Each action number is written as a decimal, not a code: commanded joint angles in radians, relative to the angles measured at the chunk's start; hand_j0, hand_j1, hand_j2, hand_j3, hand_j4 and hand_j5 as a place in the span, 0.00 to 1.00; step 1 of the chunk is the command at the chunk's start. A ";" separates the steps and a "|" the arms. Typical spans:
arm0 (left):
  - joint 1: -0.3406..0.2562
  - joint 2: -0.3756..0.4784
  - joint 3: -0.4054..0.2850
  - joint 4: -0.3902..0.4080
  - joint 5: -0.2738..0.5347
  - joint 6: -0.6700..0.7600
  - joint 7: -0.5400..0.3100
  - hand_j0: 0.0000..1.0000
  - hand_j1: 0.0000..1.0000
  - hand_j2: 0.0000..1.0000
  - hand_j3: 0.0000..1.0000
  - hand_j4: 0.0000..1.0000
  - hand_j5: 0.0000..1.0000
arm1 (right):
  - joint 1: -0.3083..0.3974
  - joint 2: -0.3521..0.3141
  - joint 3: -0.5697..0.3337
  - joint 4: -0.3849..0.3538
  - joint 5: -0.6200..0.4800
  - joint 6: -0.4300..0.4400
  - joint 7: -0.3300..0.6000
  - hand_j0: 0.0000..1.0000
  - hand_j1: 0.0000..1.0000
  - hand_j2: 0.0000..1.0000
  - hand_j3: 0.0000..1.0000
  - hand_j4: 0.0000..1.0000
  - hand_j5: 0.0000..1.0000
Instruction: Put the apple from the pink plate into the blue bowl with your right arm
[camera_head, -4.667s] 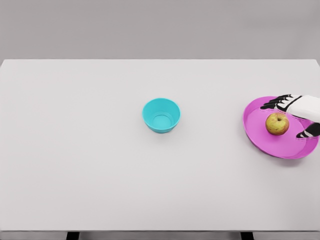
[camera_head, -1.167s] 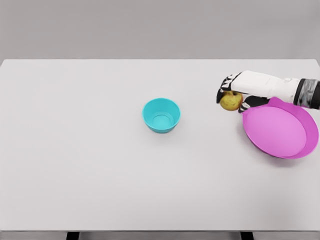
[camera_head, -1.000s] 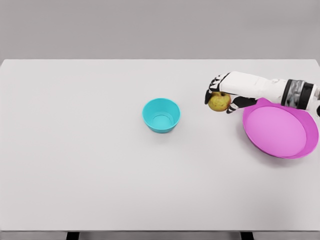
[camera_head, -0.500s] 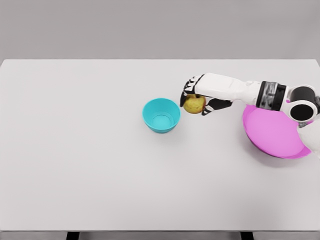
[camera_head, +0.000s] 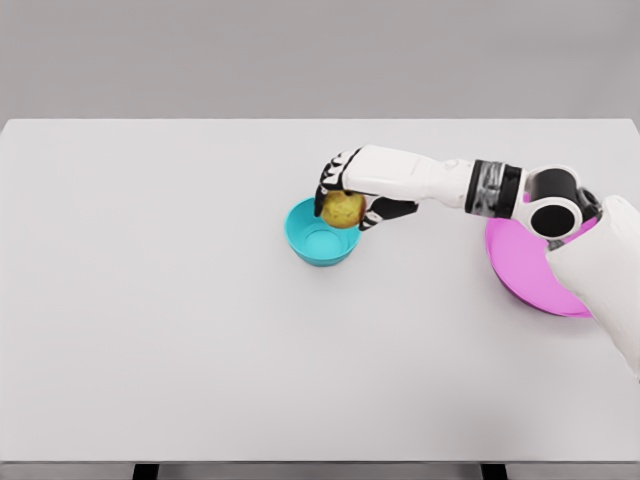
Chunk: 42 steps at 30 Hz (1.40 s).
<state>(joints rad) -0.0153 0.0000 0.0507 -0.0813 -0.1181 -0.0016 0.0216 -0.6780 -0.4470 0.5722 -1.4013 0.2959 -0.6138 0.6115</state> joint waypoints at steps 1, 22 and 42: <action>0.000 0.000 0.000 0.000 0.000 0.000 0.000 1.00 1.00 1.00 1.00 1.00 1.00 | -0.002 0.011 0.011 0.008 0.005 0.003 -0.001 0.52 0.52 0.52 0.52 0.52 0.52; 0.002 0.000 0.000 0.000 0.000 0.000 0.000 1.00 1.00 1.00 1.00 1.00 1.00 | -0.064 0.076 0.074 0.120 0.049 0.003 -0.001 0.56 0.56 0.56 0.56 0.56 0.56; 0.000 0.000 0.000 0.000 0.000 0.000 0.000 1.00 1.00 1.00 1.00 1.00 1.00 | 0.017 -0.197 -0.209 -0.054 0.040 0.003 -0.001 1.00 1.00 1.00 1.00 1.00 1.00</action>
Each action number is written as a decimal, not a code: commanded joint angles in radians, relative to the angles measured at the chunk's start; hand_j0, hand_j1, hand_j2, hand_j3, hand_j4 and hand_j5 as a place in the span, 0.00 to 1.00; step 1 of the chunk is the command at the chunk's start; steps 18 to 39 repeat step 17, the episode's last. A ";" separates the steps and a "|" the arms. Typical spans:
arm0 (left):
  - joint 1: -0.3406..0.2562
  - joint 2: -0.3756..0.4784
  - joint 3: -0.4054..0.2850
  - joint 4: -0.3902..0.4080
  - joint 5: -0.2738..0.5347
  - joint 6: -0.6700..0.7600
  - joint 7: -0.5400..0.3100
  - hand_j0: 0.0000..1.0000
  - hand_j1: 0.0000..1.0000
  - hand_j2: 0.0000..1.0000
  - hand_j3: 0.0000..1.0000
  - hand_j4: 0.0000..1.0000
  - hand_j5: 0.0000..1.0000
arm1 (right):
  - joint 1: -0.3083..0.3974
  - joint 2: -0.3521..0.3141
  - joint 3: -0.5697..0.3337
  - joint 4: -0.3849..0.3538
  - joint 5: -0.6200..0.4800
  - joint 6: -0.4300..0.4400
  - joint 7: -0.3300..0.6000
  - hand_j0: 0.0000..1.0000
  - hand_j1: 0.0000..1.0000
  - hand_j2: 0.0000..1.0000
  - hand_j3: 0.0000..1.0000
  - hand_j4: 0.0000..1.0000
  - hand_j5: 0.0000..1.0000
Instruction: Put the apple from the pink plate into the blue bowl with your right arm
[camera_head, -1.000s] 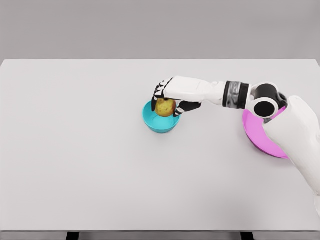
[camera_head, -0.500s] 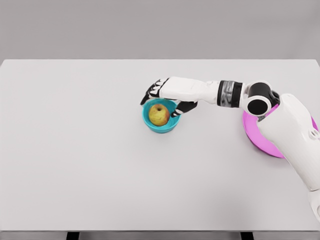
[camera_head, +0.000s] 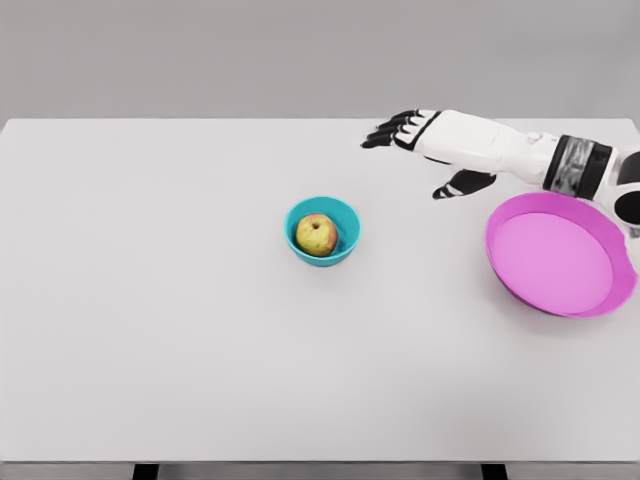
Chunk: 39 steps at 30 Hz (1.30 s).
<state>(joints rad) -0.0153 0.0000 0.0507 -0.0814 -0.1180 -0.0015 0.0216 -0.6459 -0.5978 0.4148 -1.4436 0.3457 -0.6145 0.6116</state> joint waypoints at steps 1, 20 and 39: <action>0.000 0.000 0.000 0.000 0.000 0.000 0.000 1.00 1.00 1.00 1.00 1.00 1.00 | 0.006 -0.054 -0.096 -0.009 -0.013 0.004 -0.001 1.00 1.00 1.00 1.00 1.00 1.00; 0.000 0.000 -0.003 0.000 -0.005 -0.005 0.000 1.00 1.00 1.00 1.00 1.00 1.00 | 0.236 -0.027 -0.352 -0.037 -0.042 0.004 -0.001 1.00 1.00 1.00 1.00 1.00 1.00; 0.000 0.000 -0.003 0.000 -0.005 -0.005 0.000 1.00 1.00 1.00 1.00 1.00 1.00 | 0.236 -0.027 -0.352 -0.037 -0.042 0.004 -0.001 1.00 1.00 1.00 1.00 1.00 1.00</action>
